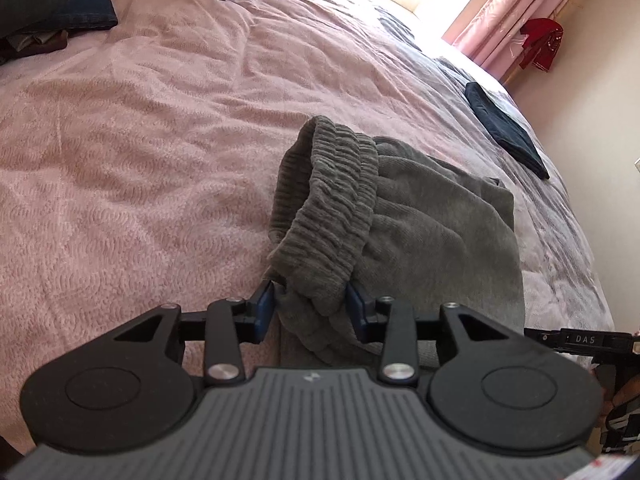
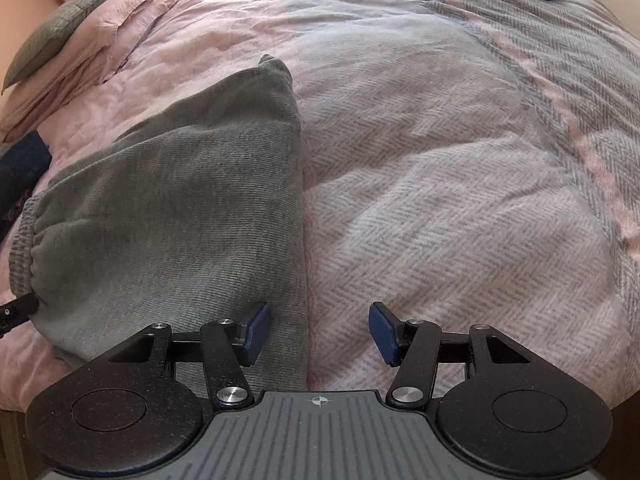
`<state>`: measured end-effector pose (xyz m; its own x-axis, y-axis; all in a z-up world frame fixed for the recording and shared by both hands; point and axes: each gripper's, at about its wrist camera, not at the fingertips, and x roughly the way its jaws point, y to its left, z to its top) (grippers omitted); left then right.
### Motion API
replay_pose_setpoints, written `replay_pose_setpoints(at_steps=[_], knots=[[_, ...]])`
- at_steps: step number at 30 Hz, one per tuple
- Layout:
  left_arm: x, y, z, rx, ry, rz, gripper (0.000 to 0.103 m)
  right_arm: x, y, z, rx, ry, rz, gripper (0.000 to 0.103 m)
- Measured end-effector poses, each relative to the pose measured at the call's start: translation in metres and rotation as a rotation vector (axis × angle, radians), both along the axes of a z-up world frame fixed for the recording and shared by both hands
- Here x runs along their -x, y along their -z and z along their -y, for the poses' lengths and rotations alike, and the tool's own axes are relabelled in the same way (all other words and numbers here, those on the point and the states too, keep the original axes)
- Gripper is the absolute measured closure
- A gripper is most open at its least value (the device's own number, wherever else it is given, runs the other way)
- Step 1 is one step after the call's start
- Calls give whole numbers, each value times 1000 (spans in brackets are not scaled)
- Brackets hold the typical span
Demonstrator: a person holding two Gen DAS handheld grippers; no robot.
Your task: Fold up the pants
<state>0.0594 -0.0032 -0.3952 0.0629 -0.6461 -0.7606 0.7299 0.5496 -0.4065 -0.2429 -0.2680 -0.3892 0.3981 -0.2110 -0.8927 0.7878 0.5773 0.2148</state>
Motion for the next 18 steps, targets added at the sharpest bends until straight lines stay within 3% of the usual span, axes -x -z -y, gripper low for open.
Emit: replay_pose_setpoints(at_steps=[8,13,18], knots=[[1,-3,4,-18,1,7,67,0,3,1,-4,-4,0,51],[-4,-31,-7,-49,62,94,63,2,-6,6,-4,-33,-12,51],[-41,-53,6,20,24,100,57,11,-26,36,15,35,115,51]])
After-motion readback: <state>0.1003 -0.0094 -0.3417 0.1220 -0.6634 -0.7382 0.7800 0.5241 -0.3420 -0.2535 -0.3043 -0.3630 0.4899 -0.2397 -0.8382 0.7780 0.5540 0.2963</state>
